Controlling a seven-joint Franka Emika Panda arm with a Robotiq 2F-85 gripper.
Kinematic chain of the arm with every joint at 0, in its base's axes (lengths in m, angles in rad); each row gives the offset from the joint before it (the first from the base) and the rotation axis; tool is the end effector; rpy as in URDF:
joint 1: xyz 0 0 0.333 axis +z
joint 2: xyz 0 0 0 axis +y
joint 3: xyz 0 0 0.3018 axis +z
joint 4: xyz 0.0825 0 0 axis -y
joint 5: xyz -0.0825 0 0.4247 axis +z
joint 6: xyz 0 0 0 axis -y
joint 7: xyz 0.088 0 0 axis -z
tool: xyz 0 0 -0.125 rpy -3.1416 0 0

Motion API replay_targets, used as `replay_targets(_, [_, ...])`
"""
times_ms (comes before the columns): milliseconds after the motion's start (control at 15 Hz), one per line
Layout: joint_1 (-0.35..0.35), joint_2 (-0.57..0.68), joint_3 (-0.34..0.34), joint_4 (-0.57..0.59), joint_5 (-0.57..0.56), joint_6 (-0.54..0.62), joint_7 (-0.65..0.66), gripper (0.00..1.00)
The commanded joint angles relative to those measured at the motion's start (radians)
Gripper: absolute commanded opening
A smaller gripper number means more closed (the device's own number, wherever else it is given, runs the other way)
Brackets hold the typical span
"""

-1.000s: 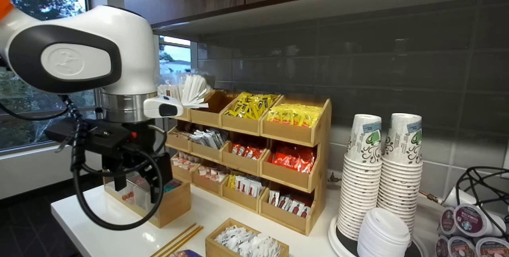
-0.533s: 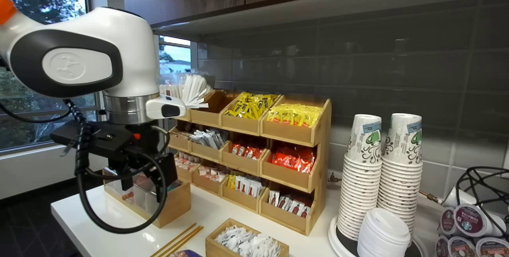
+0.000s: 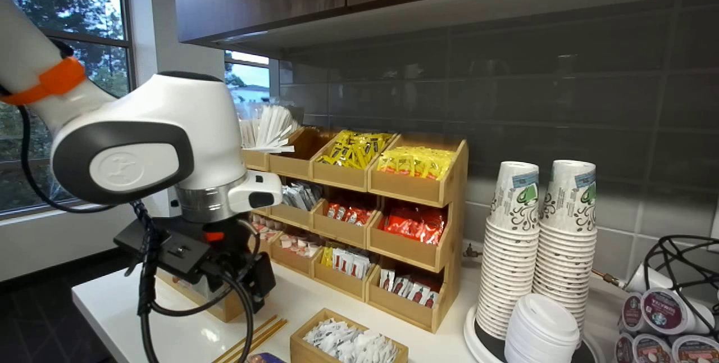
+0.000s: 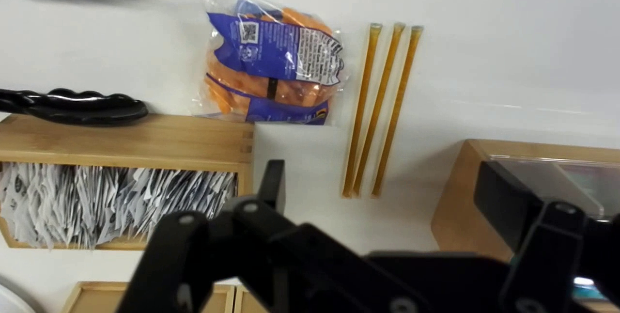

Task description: Remove the wooden stirrers from the counter and put them on the topmost shelf.

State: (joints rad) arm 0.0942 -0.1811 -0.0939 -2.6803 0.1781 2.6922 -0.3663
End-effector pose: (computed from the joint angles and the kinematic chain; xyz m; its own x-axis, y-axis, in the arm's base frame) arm 0.4573 -0.0021 0.2477 0.9563 0.2017 0.2118 0.2167 -0.9749 -0.0501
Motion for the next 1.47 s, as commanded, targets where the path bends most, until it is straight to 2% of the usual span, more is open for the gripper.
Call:
replay_targets(0, [0.018,0.137,0.012,0.033,0.067,0.083,-0.024,1.00])
replay_targets(400, [-0.025,0.303,0.097,0.098,0.192,0.196,-0.103,1.00])
replay_targets(467, [0.000,0.327,0.085,0.113,0.238,0.213,-0.140,1.00])
replay_targets(667, [-0.028,0.388,0.140,0.164,0.354,0.249,-0.251,1.00])
replay_targets(933, [-0.067,0.453,0.196,0.223,0.452,0.274,-0.370,1.00])
replay_targets(1400, [-0.114,0.528,0.235,0.277,0.496,0.287,-0.453,1.00])
